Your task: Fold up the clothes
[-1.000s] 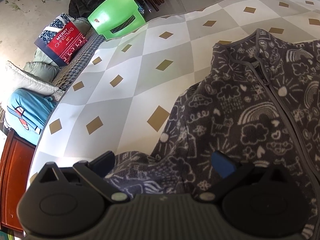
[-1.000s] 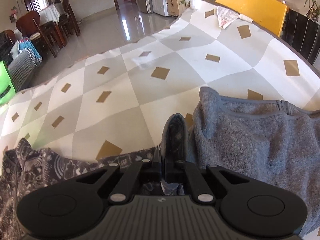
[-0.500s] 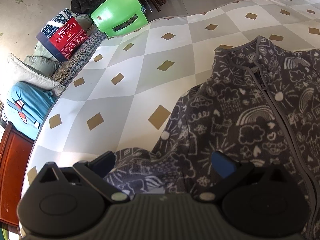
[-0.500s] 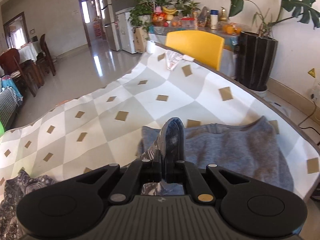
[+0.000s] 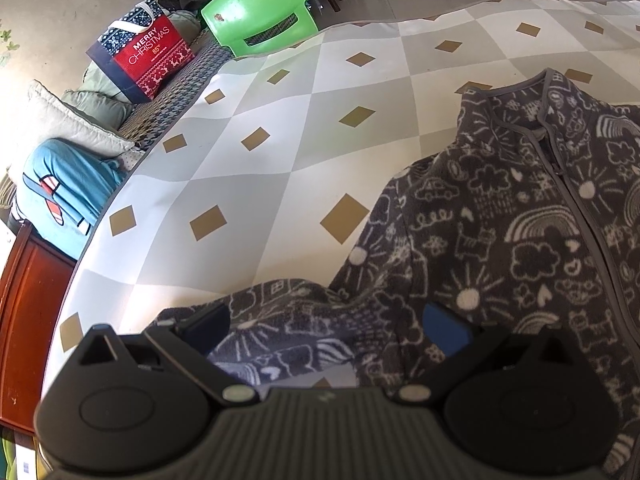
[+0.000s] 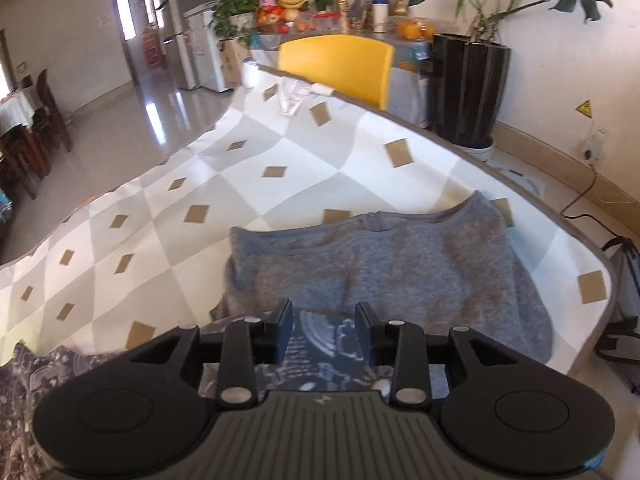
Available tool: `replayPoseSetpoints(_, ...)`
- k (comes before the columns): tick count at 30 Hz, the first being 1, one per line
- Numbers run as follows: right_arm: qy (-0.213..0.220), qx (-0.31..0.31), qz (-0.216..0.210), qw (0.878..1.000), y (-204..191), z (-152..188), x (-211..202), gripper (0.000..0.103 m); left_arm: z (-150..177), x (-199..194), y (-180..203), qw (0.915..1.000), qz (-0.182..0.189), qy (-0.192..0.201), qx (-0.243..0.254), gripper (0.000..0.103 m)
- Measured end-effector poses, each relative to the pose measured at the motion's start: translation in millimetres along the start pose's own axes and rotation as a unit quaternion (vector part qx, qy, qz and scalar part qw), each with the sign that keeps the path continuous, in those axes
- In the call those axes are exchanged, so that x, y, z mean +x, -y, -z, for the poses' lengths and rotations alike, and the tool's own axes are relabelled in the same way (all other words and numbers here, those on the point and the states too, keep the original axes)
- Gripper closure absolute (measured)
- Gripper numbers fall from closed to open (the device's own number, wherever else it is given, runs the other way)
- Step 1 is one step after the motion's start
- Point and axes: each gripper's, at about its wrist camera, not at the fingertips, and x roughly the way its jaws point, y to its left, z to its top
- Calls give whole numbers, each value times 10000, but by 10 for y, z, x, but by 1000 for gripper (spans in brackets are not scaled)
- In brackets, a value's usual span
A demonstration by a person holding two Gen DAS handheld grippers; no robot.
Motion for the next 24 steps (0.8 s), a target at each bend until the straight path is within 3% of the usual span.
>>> replayPoseSetpoints(5, -392, -252, -712, 9964, -409, 104, 124, 70, -14, 64, 4, 9998, 136, -53, -107, 0)
replayPoseSetpoints(13, -572, -1052, -1100, 9867, -1041, 301, 240, 70, -29, 120, 89, 9995, 288, -82, -33, 0)
replayPoseSetpoints(24, -967, -2003, -1805, 9581, -1931, 529, 600, 68, -154, 246, -427, 9892, 619, -205, -1311, 0)
